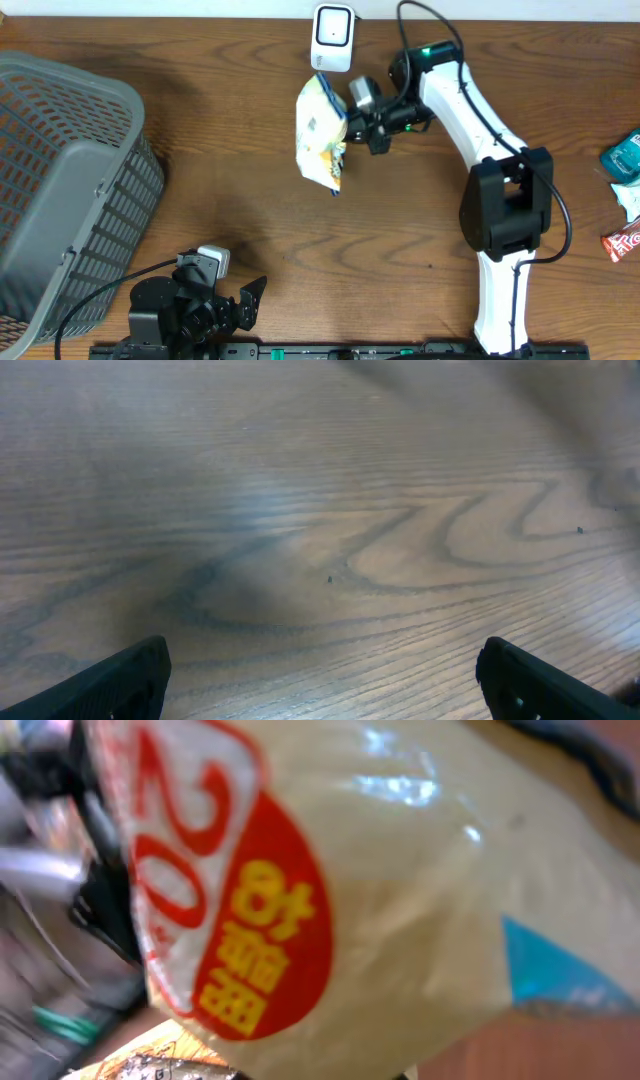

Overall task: Scan the item barcode
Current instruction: 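Hold the wipes pack up against the white scanner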

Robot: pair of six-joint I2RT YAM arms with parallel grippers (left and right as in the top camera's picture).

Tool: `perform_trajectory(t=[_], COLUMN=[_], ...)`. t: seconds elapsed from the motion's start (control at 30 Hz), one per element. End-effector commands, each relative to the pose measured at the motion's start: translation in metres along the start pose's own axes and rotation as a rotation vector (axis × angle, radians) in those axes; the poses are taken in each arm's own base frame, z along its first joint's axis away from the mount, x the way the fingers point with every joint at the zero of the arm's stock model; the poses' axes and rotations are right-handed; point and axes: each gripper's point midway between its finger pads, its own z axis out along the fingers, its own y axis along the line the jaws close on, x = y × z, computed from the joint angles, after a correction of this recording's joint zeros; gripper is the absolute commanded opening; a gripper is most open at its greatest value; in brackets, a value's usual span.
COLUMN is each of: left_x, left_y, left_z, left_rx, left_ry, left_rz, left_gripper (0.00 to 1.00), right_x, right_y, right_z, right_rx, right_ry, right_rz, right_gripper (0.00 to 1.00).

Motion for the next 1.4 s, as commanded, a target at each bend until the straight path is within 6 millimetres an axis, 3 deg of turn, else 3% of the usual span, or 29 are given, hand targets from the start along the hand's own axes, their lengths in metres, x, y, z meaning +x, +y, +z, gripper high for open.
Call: perform_trajectory(t=[0.0, 0.07, 0.23, 0.3, 0.4, 0.47, 0.63, 0.97, 1.1, 1.13, 1.23, 1.3, 1.37], left_x=[-0.002, -0.003, -0.002, -0.002, -0.002, -0.002, -0.002, -0.002, -0.002, -0.002, -0.002, -0.002, -0.002], left_y=[0.000, 0.000, 0.000, 0.000, 0.000, 0.000, 0.000, 0.000, 0.000, 0.000, 0.000, 0.000, 0.000], left_z=[-0.002, -0.002, -0.002, -0.002, -0.002, -0.002, -0.002, -0.002, -0.002, -0.002, -0.002, -0.002, -0.002], left_rx=[-0.006, -0.006, -0.006, -0.006, -0.006, -0.006, -0.006, -0.006, -0.006, -0.006, -0.006, -0.006, -0.006], left_ry=[-0.009, -0.009, -0.009, -0.009, -0.009, -0.009, -0.009, -0.009, -0.009, -0.009, -0.009, -0.009, -0.009], left_rz=[0.013, 0.013, 0.013, 0.013, 0.013, 0.013, 0.013, 0.013, 0.013, 0.013, 0.013, 0.013, 0.013], left_gripper=[0.98, 0.98, 0.98, 0.98, 0.98, 0.98, 0.98, 0.98, 0.98, 0.98, 0.98, 0.98, 0.98], right_x=[-0.014, -0.003, 0.003, 0.022, 0.060, 0.063, 0.045, 0.016, 0.022, 0.026, 0.043, 0.052, 0.062], right_y=[0.007, 0.010, -0.003, -0.021, -0.067, -0.090, -0.120, -0.188, -0.206, -0.206, -0.195, -0.192, -0.190], right_z=[-0.012, -0.013, -0.002, 0.001, -0.010, -0.015, -0.016, -0.045, -0.049, -0.046, -0.032, -0.024, -0.015], right_rx=[0.028, 0.042, 0.071, 0.180, 0.556, 0.686, 0.745, 0.939, 0.956, 0.944, 0.961, 1.012, 1.079], right_ry=[0.014, 0.074, 0.098, 0.173, 0.253, 0.226, 0.088, -0.229, -0.302, -0.293, -0.209, -0.165, -0.124], right_rz=[0.592, 0.835, 1.126, 1.265, 1.454, 1.447, 1.446, 1.406, 1.411, 1.420, 1.449, 1.444, 1.421], right_gripper=[0.02, 0.02, 0.01, 0.01, 0.01, 0.01, 0.04, 0.04, 0.02, 0.04, 0.36, 0.53, 0.59])
